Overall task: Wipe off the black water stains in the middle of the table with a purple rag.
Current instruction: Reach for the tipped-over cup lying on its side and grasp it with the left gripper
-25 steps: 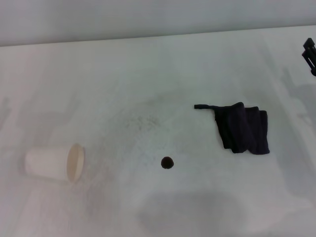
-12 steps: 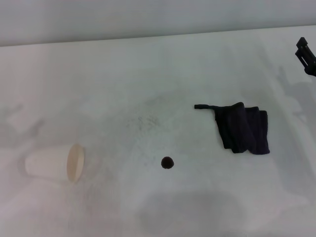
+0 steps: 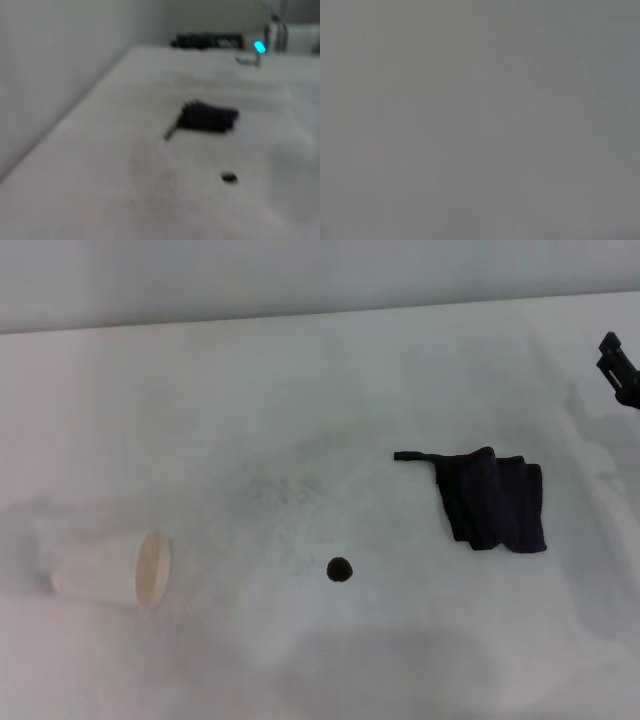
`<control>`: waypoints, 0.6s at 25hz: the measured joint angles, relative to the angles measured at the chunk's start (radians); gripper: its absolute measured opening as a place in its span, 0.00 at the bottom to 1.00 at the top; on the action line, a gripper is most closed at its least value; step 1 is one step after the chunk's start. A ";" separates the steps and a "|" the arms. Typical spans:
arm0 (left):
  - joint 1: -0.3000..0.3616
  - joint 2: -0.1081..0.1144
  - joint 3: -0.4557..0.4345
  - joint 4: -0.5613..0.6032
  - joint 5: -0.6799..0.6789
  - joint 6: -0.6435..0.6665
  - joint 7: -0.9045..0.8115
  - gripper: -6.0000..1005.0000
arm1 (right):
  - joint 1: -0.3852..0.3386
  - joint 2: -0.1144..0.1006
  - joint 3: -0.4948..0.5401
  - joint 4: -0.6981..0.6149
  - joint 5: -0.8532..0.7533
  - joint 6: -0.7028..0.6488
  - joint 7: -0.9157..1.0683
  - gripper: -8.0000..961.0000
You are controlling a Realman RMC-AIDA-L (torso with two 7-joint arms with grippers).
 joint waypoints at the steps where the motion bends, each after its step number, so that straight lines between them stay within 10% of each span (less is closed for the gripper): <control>1: -0.020 0.003 0.013 0.033 0.037 -0.019 -0.026 0.86 | 0.001 0.000 0.001 0.001 0.000 -0.013 0.000 0.83; 6: -0.112 -0.001 0.087 0.097 0.224 -0.048 -0.113 0.86 | 0.015 0.001 0.004 0.005 0.000 -0.077 0.000 0.83; 15: -0.258 -0.141 0.204 0.063 0.585 0.048 -0.110 0.86 | 0.016 0.004 0.000 0.031 0.000 -0.113 0.001 0.83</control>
